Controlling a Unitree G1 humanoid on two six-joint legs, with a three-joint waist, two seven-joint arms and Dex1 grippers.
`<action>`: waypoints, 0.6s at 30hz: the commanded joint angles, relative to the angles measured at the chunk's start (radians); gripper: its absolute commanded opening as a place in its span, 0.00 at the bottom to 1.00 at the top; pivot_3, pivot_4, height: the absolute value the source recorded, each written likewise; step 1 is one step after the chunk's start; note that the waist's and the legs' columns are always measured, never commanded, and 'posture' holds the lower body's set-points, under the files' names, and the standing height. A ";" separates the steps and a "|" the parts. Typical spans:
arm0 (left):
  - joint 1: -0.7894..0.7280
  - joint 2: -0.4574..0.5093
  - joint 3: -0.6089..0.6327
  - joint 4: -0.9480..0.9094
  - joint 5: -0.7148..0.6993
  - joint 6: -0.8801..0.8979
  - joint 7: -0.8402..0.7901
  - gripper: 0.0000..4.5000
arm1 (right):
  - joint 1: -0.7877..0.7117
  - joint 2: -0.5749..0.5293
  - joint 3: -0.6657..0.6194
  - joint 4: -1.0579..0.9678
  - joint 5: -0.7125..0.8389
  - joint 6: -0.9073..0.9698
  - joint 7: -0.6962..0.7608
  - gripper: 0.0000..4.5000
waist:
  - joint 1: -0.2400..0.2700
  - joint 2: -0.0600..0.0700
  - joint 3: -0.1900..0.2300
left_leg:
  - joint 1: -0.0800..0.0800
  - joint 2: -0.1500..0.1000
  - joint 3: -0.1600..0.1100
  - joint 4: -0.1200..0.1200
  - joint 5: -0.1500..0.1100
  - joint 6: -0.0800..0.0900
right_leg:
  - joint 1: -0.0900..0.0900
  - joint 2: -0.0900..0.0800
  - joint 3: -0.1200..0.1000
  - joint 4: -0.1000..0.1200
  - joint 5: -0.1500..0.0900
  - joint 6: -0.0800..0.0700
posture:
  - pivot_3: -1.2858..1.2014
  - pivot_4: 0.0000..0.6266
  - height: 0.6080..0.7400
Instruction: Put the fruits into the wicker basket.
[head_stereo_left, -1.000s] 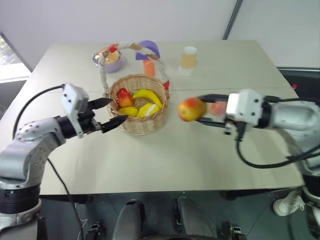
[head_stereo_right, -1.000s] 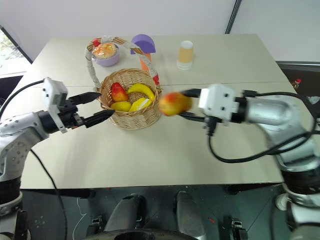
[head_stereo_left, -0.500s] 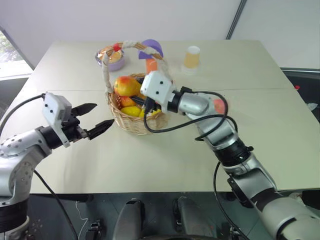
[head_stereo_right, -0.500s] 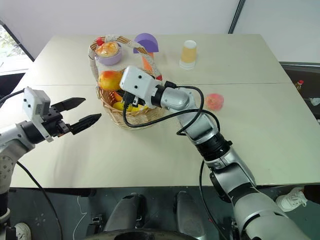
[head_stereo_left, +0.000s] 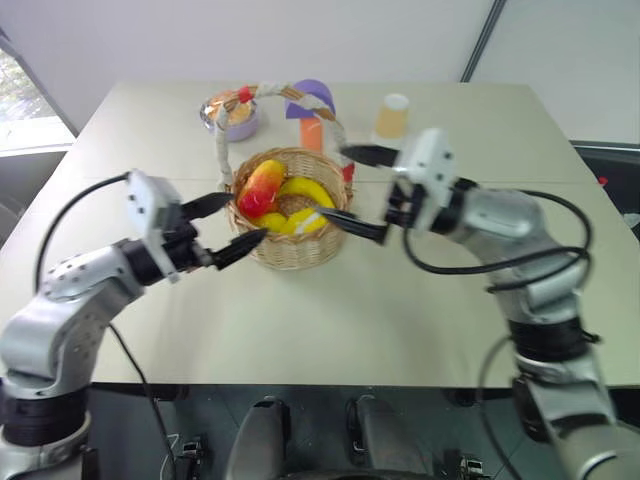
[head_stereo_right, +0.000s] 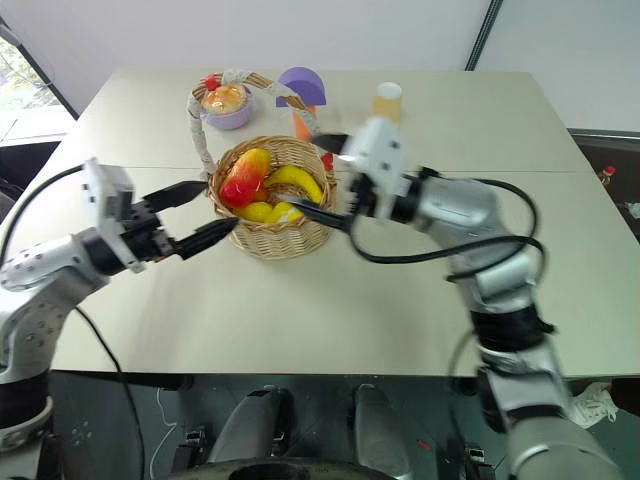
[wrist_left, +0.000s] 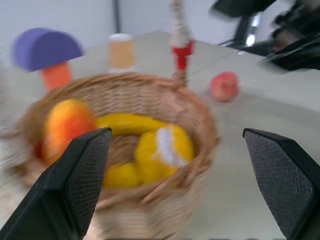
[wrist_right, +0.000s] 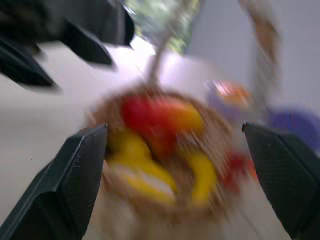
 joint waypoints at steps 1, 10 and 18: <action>-0.059 -0.031 -0.109 -0.043 0.038 -0.021 0.007 1.00 | 0.047 -0.012 -0.107 0.072 -0.035 0.016 -0.110 0.99 | -0.013 0.000 0.000 | 0.000 0.000 0.001 0.000 0.000 0.000 | -0.001 0.002 0.001 0.000 0.000 0.000 | 0.52 0.24 1.00; -0.147 -0.126 -0.235 0.009 0.105 -0.048 0.025 1.00 | 0.001 0.100 -0.133 0.370 -0.130 -0.045 -0.331 0.99 | -0.042 0.003 0.001 | 0.002 0.003 0.002 -0.001 0.000 0.000 | -0.002 0.010 0.003 0.005 0.000 0.000 | 0.52 0.24 1.00; -0.126 -0.107 -0.209 -0.003 0.105 -0.041 0.014 1.00 | -0.057 0.155 -0.117 0.565 -0.159 -0.078 -0.380 0.99 | -0.041 0.003 0.001 | 0.001 0.002 0.002 0.000 0.000 0.000 | -0.002 0.008 0.003 0.005 0.000 0.000 | 0.52 0.24 1.00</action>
